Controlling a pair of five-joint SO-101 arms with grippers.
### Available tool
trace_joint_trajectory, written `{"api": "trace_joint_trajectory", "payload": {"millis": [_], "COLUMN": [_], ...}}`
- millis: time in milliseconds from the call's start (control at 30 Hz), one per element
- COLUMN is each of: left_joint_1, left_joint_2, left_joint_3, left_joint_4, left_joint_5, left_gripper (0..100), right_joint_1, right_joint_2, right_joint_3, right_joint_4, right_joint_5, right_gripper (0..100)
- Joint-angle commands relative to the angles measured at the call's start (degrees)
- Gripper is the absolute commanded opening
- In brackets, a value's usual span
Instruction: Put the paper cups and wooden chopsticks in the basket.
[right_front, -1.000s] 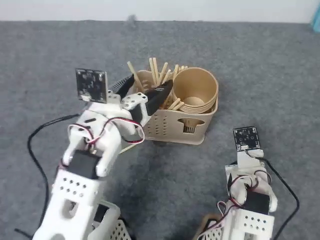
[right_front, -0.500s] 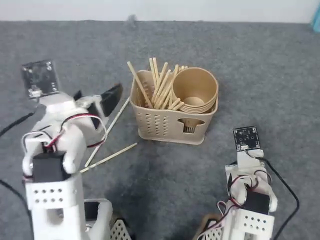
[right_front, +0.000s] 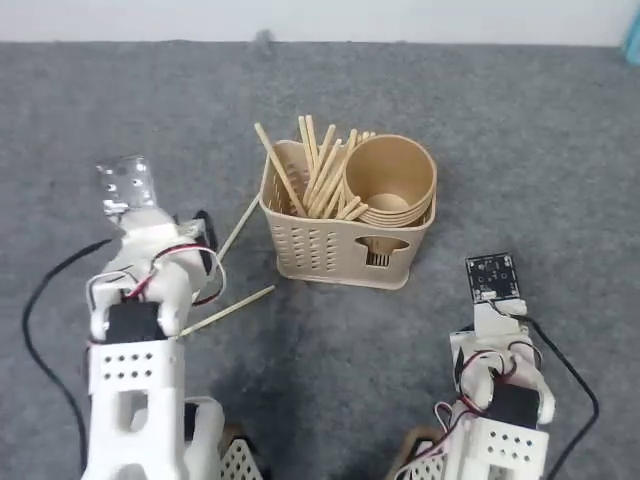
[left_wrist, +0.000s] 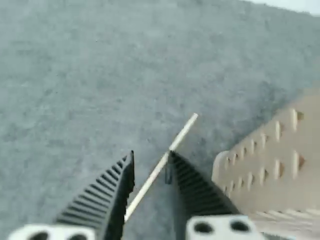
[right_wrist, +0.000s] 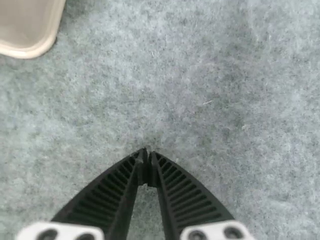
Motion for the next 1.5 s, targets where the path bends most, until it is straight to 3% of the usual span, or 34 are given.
{"api": "trace_joint_trajectory", "payload": {"millis": [0,133,433,733,933,1467], "left_joint_1": [3.6,4.3,4.4,7.0,11.8,8.4], "left_joint_2": [5.4,17.5,47.8,67.9,76.9,84.2], "left_joint_3": [0.0,-5.1,-25.9,-43.5,-49.3,-59.1], "left_joint_4": [-3.6,-5.9,-6.2,-6.1,-6.3,-1.9], "left_joint_5": [-1.9,-1.9,-2.1,-2.4,-2.0,-2.4], "left_gripper": [11,16,17,17,17,17], "right_joint_1": [0.0,0.0,0.0,0.0,0.0,0.0], "right_joint_2": [-0.6,-0.6,-0.6,-0.6,-0.6,-0.6], "right_joint_3": [-0.9,-0.9,-0.9,-0.9,-0.9,-1.0], "right_joint_4": [0.2,0.2,0.2,0.2,0.2,0.5], "right_joint_5": [0.9,0.9,0.9,0.9,0.9,3.2], "right_gripper": [0.6,0.6,0.6,0.6,0.6,0.6]}}
